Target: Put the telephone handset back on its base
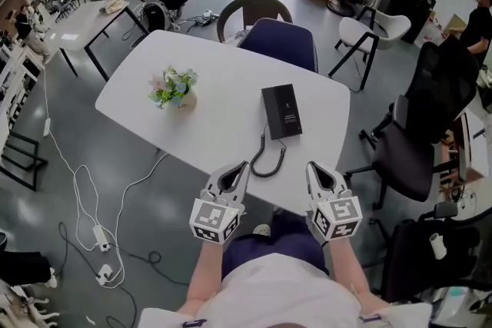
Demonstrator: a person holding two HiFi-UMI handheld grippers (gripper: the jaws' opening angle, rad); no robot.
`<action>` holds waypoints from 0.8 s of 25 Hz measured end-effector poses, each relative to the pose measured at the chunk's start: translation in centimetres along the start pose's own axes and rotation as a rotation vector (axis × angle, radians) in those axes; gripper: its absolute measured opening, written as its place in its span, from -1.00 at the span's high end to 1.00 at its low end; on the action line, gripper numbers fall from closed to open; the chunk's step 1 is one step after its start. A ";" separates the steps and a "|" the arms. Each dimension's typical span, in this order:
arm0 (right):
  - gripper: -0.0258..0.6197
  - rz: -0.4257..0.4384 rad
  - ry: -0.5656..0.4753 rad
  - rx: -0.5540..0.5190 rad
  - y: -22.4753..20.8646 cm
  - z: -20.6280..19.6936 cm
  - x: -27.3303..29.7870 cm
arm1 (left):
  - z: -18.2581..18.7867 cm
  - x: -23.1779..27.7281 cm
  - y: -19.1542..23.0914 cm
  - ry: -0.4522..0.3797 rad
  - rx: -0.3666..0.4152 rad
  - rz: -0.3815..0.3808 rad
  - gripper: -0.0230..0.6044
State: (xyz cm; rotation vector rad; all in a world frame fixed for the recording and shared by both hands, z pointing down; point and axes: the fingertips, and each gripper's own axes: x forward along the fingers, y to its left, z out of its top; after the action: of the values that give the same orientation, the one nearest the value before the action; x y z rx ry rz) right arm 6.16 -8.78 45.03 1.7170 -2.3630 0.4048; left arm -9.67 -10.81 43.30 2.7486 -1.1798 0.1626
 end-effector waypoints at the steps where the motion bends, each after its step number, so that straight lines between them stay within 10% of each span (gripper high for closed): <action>1: 0.81 0.002 0.002 -0.006 0.1 0.0 0.0 | 0.0 0.0 0.0 -0.001 -0.004 0.001 0.88; 20: 0.82 -0.027 -0.005 0.048 -1.2 -0.9 -1.1 | -2.2 0.5 0.2 0.053 -0.007 0.026 0.88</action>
State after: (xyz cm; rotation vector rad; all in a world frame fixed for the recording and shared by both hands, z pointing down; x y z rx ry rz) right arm 7.62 -7.84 45.65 1.7707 -2.3488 0.4569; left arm -9.58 -10.93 45.55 2.7062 -1.2005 0.2315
